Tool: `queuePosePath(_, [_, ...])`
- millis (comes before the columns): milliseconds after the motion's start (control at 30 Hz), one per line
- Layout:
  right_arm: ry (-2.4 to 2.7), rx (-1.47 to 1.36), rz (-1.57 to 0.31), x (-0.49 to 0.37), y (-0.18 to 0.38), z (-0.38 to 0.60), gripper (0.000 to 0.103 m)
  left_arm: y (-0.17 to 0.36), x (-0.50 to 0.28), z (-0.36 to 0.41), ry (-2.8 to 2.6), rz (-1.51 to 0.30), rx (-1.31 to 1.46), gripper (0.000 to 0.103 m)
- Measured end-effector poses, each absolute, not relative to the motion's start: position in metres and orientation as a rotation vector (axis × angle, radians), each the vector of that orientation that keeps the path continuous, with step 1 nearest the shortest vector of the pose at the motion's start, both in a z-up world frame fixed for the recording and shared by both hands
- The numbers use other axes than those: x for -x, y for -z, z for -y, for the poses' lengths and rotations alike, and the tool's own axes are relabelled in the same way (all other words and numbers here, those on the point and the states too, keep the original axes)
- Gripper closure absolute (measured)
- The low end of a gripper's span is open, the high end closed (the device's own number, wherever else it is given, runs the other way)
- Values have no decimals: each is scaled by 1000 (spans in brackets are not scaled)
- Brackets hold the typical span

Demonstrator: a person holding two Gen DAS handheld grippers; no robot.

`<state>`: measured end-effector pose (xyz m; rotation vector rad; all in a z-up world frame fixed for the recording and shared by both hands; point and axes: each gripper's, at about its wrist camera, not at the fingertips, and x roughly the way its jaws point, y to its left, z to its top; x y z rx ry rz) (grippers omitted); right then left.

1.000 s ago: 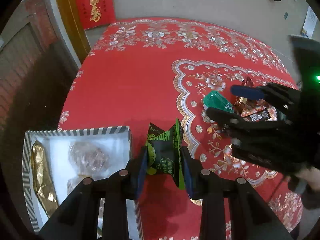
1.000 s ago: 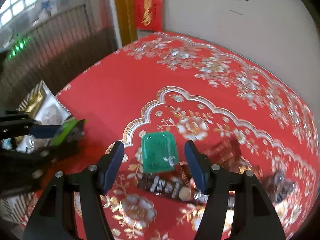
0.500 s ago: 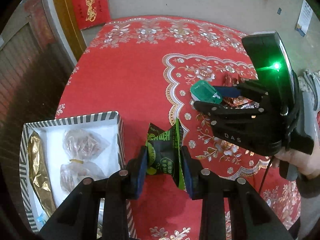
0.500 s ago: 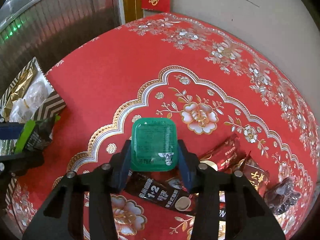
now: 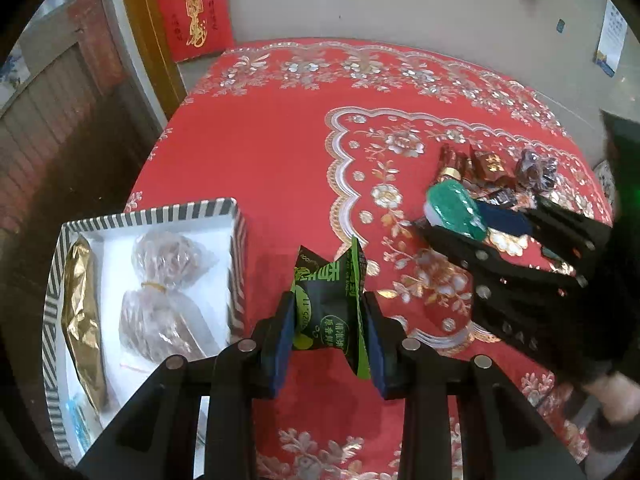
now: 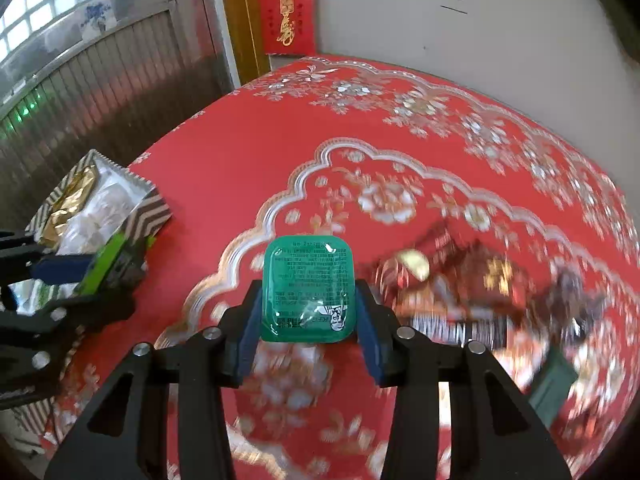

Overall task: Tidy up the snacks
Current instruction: 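Grasp the clear green plastic box with the right tool, then carry the green pouch and green box to the white tray with both tools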

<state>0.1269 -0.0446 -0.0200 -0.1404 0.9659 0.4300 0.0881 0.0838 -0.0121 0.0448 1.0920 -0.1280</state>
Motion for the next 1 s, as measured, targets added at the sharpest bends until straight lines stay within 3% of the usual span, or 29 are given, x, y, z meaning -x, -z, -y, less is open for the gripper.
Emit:
queuePosePath(500, [-229,8,-879,-23,-10,107,61,11,-28,-41,70,-1025,-41,70])
queuePosePath(1000, [-235,-39,-860,26,-9,118,61,11,8,-22,49,-989,-49,70])
